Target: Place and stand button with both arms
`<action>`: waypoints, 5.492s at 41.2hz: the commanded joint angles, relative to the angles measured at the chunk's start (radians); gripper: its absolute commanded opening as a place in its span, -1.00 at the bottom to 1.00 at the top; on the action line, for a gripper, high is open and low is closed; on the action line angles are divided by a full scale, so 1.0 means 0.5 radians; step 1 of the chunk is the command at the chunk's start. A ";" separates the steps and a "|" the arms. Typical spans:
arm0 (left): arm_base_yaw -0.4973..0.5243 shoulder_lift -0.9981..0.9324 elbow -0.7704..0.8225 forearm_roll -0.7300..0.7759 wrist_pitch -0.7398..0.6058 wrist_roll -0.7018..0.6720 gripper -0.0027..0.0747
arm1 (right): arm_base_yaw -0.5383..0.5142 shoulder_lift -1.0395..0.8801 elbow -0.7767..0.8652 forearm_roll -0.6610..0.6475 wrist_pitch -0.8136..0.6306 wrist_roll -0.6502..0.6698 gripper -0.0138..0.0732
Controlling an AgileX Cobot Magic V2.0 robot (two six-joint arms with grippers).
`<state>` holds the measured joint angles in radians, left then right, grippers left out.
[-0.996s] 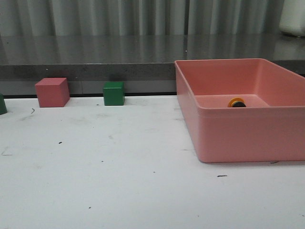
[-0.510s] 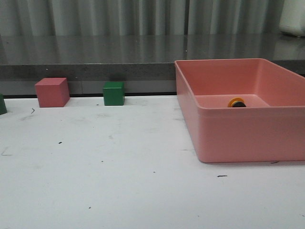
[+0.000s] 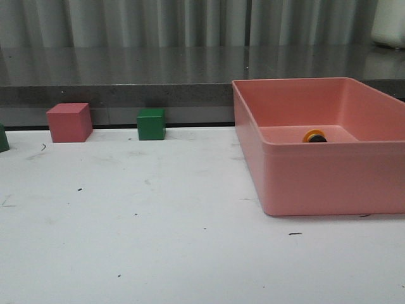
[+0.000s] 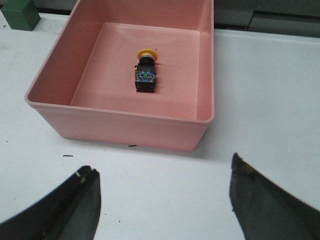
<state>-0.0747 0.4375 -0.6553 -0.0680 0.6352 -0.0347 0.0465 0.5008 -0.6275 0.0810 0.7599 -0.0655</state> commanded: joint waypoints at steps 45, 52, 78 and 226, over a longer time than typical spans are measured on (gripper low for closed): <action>-0.850 0.042 -0.054 0.162 -0.174 -0.005 0.34 | 0.311 2.280 -1.640 -0.094 0.475 0.185 0.61; -0.850 0.042 -0.054 0.162 -0.174 -0.005 0.34 | 0.311 2.541 -1.828 -0.372 0.505 0.430 0.61; -0.850 0.042 -0.054 0.159 -0.177 -0.005 0.34 | 0.300 3.193 -2.391 -0.386 0.597 0.596 0.61; -0.850 0.042 -0.054 0.159 -0.190 -0.005 0.34 | 1.544 3.492 -3.361 -0.066 0.959 1.170 0.35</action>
<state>-0.4937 0.4452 -0.6553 0.0132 0.6195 -0.0347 0.8180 2.3770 -2.2612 0.0761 1.2226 0.6307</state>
